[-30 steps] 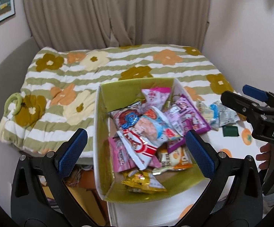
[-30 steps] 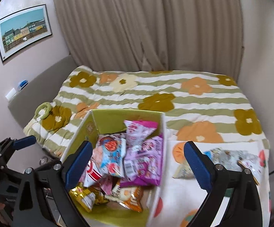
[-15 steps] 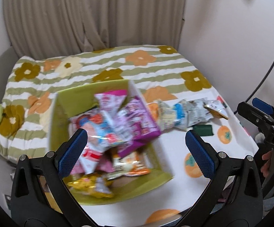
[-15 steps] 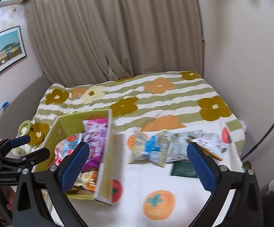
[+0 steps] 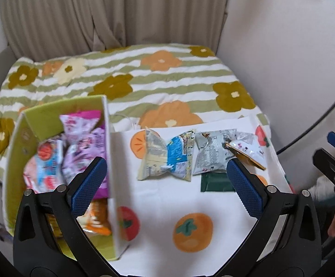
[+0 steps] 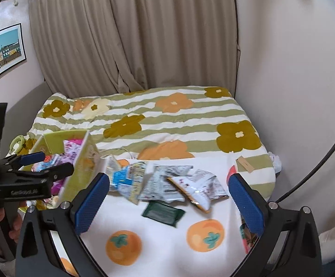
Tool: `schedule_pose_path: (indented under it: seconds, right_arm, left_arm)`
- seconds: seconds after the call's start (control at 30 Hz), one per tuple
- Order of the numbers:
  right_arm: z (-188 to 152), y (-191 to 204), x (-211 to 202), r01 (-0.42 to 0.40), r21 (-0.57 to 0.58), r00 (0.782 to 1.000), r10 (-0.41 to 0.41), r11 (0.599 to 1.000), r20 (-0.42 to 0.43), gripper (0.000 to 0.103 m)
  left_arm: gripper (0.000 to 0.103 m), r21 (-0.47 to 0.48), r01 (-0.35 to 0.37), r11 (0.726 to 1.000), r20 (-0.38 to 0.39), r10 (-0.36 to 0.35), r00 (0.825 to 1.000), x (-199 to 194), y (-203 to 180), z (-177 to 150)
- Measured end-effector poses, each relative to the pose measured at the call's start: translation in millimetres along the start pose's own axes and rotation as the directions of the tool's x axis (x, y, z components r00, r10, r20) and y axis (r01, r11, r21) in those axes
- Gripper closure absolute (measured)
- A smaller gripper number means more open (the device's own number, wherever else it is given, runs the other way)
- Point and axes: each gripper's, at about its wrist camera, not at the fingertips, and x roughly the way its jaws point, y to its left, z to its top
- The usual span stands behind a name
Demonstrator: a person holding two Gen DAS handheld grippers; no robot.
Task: Organize snacks
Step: 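Withdraw both tools from the box toward the remaining snacks, then grasp the blue-and-cream bag with the left tool while the right tool grasps the white printed chip bag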
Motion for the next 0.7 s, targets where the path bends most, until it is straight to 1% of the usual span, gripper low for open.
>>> schedule_pose_path:
  seconds: [0.07,0.17,0.37,0.57,0.7]
  right_arm:
    - [2,-15,11,-0.014,0.003,1.000,0.014,1.000,-0.019,0.000]
    - [3,-35,35,-0.033,0.004,0.998,0.033,0.999,-0.057,0.000]
    - [-1,-60,80,-0.069,0.007,0.991,0.070,0.998,-0.114,0.000]
    - [-9,-76,122,-0.097,0.031,0.980,0.101,0.995,-0.172,0.000]
    - [-15,-83,142,-0.105,0.047,0.972,0.113,0.993,-0.205,0.000]
  left_arm:
    - [0.000,-0.013,-0.029,0.999,-0.019,0.029,0.999,19,-8,4]
    - [0.000,-0.038,-0.054,0.998,-0.058,0.052,0.997,50,-15,8]
    - [0.000,-0.090,-0.103,0.991,-0.138,0.090,0.986,113,-11,6]
    - [0.000,-0.081,-0.152,0.985,-0.201,0.133,0.971,163,-7,1]
    - [0.000,-0.073,-0.150,0.986,-0.245,0.128,0.961,187,-3,-2]
